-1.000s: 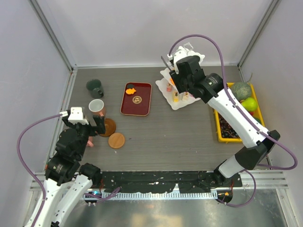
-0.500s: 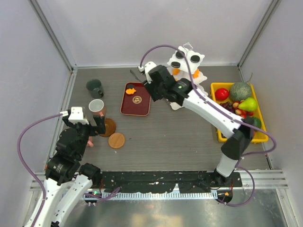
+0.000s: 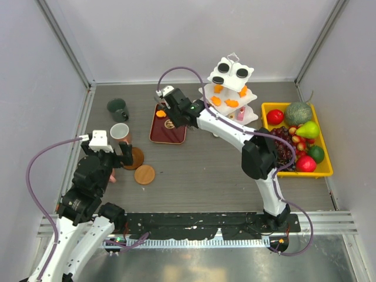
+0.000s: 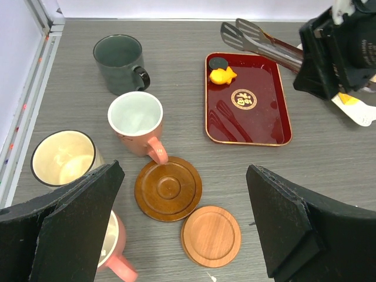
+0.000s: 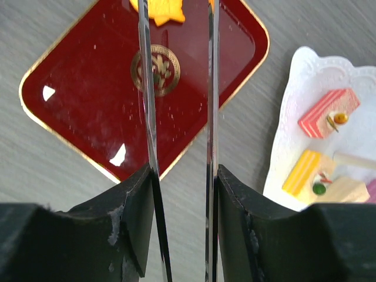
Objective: Serve the afternoon tea
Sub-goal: Adjust the dessert on the tray.
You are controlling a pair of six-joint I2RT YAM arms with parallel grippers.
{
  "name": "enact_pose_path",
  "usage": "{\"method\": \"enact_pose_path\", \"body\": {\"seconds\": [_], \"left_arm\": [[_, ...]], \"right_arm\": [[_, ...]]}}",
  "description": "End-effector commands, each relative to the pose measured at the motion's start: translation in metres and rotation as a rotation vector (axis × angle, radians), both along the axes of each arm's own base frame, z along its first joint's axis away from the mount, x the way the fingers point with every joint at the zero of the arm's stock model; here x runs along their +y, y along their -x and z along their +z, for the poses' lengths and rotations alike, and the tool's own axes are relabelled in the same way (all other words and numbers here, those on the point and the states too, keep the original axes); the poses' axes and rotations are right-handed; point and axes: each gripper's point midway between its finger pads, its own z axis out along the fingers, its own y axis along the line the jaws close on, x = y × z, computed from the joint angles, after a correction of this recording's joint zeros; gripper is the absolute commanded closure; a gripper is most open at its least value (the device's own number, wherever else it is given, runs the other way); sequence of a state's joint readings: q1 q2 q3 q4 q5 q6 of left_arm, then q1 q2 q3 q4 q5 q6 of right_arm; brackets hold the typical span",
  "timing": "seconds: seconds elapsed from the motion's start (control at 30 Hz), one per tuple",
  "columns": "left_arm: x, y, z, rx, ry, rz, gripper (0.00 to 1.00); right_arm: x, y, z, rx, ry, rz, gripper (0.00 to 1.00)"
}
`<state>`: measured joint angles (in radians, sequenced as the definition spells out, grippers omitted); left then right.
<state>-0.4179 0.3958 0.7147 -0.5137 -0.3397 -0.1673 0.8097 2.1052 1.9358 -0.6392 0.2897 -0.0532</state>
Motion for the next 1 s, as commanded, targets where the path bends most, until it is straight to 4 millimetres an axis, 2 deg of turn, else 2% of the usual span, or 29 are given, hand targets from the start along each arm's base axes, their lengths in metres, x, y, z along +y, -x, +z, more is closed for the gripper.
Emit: {"method": "enact_pose_path", "body": {"seconds": [0.0,0.17,0.33,0.53,0.57,0.6,0.63,0.67,0.97], "left_arm": [[-0.004,-0.006,0.005,-0.018,0.0,-0.012,0.01],[-0.005,-0.009,-0.002,0.009,-0.016,-0.007,0.01],[-0.007,-0.01,-0.003,0.012,-0.021,-0.015,0.01],[-0.008,-0.009,-0.002,0.007,-0.02,-0.018,0.01],[-0.008,-0.009,-0.001,0.005,-0.021,-0.017,0.01],[-0.007,-0.009,-0.001,0.004,-0.021,-0.017,0.01],[-0.007,-0.009,-0.001,0.002,-0.02,-0.016,0.01],[-0.008,-0.009,-0.001,0.002,-0.02,-0.02,0.01],[-0.008,-0.008,-0.001,0.002,-0.02,-0.022,0.01]], "right_arm": [[0.023,-0.033,0.02,-0.117,-0.084,-0.033,0.53],[0.031,-0.05,-0.002,-0.136,-0.065,-0.054,0.53],[0.033,-0.052,-0.027,-0.108,-0.045,-0.064,0.53],[0.025,-0.032,-0.046,-0.031,-0.019,-0.064,0.54],[0.025,-0.028,-0.038,-0.035,-0.034,-0.062,0.53],[0.024,-0.021,-0.045,-0.021,-0.025,-0.052,0.53],[0.024,-0.017,-0.039,-0.026,-0.033,-0.048,0.52],[0.022,-0.01,-0.044,-0.015,-0.02,-0.041,0.52],[0.014,0.015,-0.045,0.056,0.008,-0.032,0.52]]}}
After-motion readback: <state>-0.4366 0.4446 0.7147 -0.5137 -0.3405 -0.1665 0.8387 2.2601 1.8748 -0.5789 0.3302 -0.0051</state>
